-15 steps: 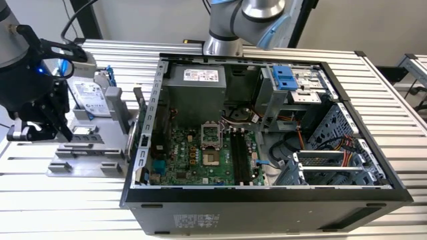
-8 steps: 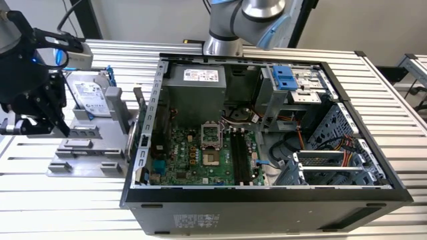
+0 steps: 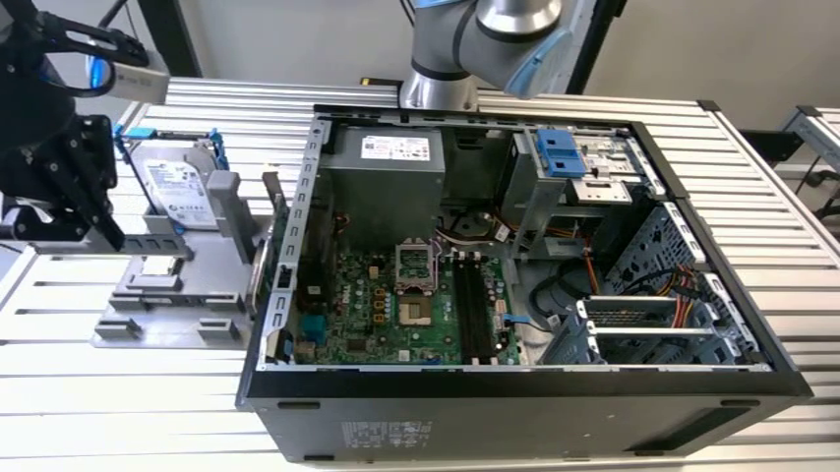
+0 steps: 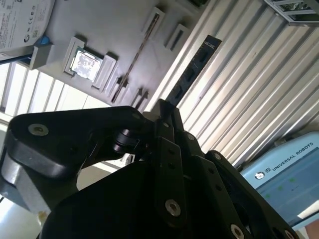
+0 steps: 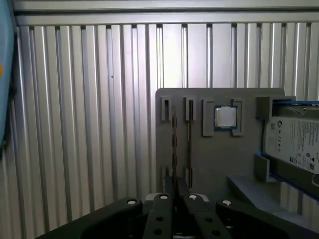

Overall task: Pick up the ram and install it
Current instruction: 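Pick up the ram and move it above insertion slot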

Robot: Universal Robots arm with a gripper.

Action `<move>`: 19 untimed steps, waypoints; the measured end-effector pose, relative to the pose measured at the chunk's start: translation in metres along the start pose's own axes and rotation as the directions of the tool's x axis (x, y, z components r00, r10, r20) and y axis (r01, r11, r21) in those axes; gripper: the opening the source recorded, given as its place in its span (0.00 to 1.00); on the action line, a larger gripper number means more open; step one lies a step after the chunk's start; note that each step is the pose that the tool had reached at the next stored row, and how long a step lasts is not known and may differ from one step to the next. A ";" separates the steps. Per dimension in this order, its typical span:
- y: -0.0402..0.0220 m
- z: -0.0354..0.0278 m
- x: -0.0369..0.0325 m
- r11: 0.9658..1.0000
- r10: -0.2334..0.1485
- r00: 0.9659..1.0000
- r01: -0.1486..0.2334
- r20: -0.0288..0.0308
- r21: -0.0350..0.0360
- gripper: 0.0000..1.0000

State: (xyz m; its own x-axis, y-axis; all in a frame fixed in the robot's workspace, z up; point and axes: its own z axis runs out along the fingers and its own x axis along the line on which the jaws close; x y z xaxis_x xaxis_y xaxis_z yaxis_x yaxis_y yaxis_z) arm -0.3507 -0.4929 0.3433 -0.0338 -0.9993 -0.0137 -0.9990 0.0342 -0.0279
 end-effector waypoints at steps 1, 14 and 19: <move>-0.0001 -0.0022 0.0000 1.000 0.000 1.000 0.000 0.000 0.001 0.00; 0.0010 -0.0240 -0.0003 1.000 0.000 1.000 0.000 0.000 -0.001 0.00; 0.0016 -0.0315 -0.0004 1.000 0.000 1.000 0.000 0.000 -0.008 0.00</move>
State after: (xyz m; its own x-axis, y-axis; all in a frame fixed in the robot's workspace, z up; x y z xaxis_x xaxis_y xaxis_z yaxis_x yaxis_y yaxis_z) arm -0.3532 -0.4928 0.3748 -0.0340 -0.9993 -0.0135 -0.9992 0.0343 -0.0197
